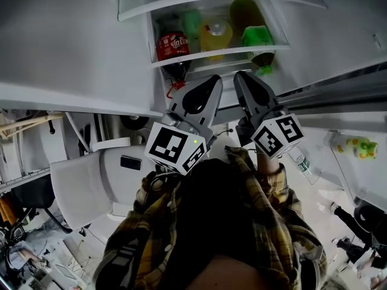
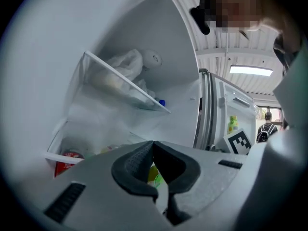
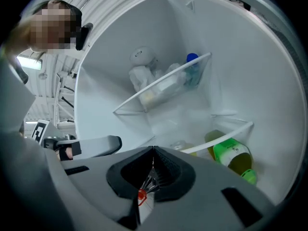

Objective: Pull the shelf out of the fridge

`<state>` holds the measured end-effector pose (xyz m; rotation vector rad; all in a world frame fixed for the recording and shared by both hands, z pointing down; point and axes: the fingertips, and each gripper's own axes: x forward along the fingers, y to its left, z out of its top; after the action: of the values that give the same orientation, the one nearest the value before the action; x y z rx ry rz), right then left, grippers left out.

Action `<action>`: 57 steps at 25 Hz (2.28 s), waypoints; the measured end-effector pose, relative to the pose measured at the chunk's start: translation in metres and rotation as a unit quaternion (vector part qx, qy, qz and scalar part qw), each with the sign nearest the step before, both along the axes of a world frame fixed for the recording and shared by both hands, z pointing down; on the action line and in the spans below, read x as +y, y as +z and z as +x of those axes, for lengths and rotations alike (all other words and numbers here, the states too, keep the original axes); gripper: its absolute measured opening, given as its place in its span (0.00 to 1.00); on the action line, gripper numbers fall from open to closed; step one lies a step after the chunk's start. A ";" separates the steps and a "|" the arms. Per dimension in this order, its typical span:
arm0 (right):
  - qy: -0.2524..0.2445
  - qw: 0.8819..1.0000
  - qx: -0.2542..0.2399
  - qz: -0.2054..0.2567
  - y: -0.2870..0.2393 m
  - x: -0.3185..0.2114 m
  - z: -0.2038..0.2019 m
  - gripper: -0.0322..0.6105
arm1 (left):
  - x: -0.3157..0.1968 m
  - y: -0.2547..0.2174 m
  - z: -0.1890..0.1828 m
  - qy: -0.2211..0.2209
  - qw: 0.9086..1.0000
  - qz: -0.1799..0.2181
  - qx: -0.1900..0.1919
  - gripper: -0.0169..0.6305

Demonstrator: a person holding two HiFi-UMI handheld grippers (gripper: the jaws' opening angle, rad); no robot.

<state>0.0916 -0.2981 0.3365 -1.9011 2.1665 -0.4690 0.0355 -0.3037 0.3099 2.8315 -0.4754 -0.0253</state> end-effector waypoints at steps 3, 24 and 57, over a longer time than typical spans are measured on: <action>-0.006 1.000 -0.005 -0.003 0.003 -0.006 0.002 0.08 | -0.002 0.005 0.001 -0.006 1.000 -0.006 -0.001 0.03; -0.081 0.996 -0.045 -0.015 0.005 -0.035 0.027 0.08 | -0.033 0.015 0.026 -0.078 0.995 -0.064 0.017 0.03; -0.066 0.966 -0.244 -0.052 0.044 -0.042 0.046 0.25 | -0.035 0.071 0.039 -0.054 0.960 -0.268 0.065 0.27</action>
<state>0.1374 -0.3404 0.3810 -1.4857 1.9673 -0.9780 0.0742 -0.3386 0.3805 2.2544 -0.5159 -0.0896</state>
